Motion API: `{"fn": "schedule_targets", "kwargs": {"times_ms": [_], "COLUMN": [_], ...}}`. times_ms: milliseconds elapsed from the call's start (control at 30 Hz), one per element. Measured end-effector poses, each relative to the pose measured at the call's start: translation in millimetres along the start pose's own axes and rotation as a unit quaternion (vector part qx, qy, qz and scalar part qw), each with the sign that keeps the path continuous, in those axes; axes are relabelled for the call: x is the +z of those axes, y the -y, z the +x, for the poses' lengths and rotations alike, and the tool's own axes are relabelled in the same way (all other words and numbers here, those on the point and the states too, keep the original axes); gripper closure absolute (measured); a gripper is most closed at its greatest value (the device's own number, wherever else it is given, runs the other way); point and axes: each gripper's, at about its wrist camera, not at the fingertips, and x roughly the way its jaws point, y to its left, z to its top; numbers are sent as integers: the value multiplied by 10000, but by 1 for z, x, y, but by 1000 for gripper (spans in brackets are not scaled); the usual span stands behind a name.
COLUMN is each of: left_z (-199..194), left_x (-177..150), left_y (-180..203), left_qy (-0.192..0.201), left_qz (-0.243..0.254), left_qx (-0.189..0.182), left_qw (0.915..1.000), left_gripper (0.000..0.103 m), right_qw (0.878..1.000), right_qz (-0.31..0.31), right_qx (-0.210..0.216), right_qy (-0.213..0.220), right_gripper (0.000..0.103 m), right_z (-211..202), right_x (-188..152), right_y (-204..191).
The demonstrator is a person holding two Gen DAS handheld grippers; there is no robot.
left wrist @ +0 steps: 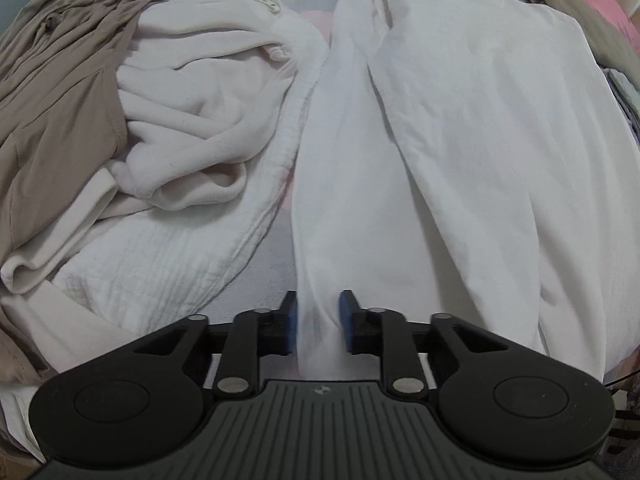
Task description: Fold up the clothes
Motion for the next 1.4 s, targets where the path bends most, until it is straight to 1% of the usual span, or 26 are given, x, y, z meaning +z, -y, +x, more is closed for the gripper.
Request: {"fn": "schedule_targets", "kwargs": {"times_ms": [67, 100, 167, 267, 400, 433, 500, 533, 567, 600, 633, 767, 900, 1000, 1067, 1133, 1167, 1233, 1300, 1333, 1400], "left_z": [-1, -2, -5, -16, -45, -53, -67, -75, -80, -87, -92, -108, -113, -114, -113, -109, -104, -94, -87, -84, -81], "left_x": [-1, -1, -2, -2, 9, 12, 18, 21, 28, 32, 37, 62, 85, 99, 105, 109, 111, 113, 114, 115, 114], "left_y": [4, 5, 5, 0, -10, -12, -21, -26, -29, -35, -40, -64, -91, -113, -131, -148, -154, -159, -160, -159, -157], "left_qy": [9, 43, 134, 352, 909, 1056, 1332, 1466, 1571, 1656, 1718, 1878, 1880, 1958, 2077, 2091, 2052, 1966, 1913, 1896, 1854], "left_qz": [97, 127, 154, 22, -268, -348, -518, -605, -680, -729, -729, -830, -869, -944, -1158, -1481, -1596, -1669, -1658, -1654, -1624], "left_qx": [66, 113, 196, 215, 172, 161, 141, 136, 131, 148, 234, 600, 998, 1278, 1361, 1298, 1261, 1291, 1294, 1277, 1251], "left_qw": [9999, 9998, 9996, 9991, 9953, 9937, 9896, 9873, 9851, 9834, 9822, 9769, 9732, 9677, 9617, 9579, 9573, 9575, 9587, 9594, 9610], "left_gripper": [97, 101, 103, 103, 103, 103, 103, 103, 103, 103, 103, 103, 103, 103, 103, 103, 103, 103, 103, 103, 103], "right_qw": [9999, 9997, 9992, 9991, 9988, 9987, 9985, 9984, 9983, 9982, 9980, 9975, 9978, 9981, 9984, 9986, 9988, 9990, 9989, 9989, 9990], "right_qz": [-87, -192, -338, -317, -289, -282, -268, -260, -265, -309, -356, -411, -280, -167, -56, 61, 146, 306, 398, 381, 330], "right_qx": [-32, -117, -224, -276, -346, -363, -398, -415, -433, -455, -483, -573, -602, -592, -557, -511, -444, -274, -166, -185, -231], "right_qy": [-87, -74, 32, 104, 200, 224, 272, 296, 300, 244, 197, 61, -27, -19, 24, 75, 121, 162, 180, 178, 184], "right_gripper": [80, 84, 103, 103, 103, 98, 93, 80, 59, 53, 51, 51, 51, 51, 51, 51, 52, 54, 75, 97, 97], "right_z": [6, 6, 3, -1, -6, -7, -10, -11, -11, -8, -6, 2, 8, 10, 11, 11, 11, 12, 14, 15, 15], "right_x": [-4, -5, -4, -2, 2, 3, 4, 5, 5, 5, 4, 4, 6, 7, 7, 8, 9, 10, 11, 11, 13], "right_y": [-5, -8, -11, -9, -7, -6, -5, -4, -4, -5, -6, -5, -2, 1, 4, 6, 6, 9, 9, 8, 5]}}
